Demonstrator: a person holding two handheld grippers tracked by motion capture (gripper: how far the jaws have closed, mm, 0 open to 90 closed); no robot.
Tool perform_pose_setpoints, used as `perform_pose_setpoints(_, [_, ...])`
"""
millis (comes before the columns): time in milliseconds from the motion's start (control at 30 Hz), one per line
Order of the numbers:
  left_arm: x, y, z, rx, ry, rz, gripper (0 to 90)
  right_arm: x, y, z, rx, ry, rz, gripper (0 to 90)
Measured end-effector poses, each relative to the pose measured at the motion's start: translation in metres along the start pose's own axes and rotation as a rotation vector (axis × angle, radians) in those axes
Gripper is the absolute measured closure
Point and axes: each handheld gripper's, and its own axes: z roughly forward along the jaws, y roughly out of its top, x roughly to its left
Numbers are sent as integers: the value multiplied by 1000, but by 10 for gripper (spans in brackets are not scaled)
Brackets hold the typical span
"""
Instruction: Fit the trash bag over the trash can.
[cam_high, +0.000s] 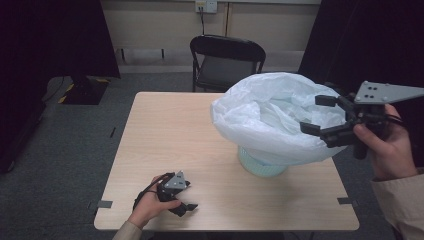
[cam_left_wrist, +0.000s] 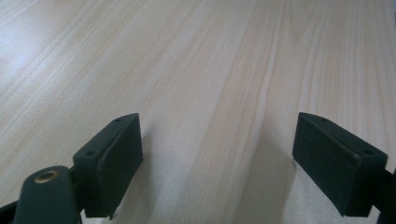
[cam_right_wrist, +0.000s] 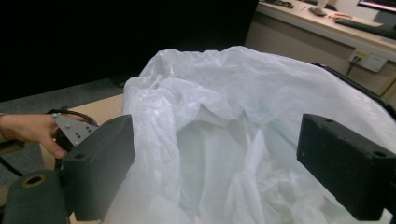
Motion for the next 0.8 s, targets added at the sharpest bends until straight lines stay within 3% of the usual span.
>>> perform_pose_setpoints(67, [0,0,0,8,12,25,154,1,3,11,23,22,2,105])
perform_pose_setpoints(167, [1,-4,2,-22,6,28,137,1,9,27,51,34,-5,104])
perform_pose_setpoints(500, [3,-4,1,-20,-8,39,121,-9,32,73,129,21,-25,122])
perform_pose_setpoints(633, [3,-5,1,-20,-11,41,121,-21,52,74,82,-3,-14,124])
perform_pose_setpoints(800, [4,-5,1,-21,-12,44,122,-24,70,71,83,-17,-29,125])
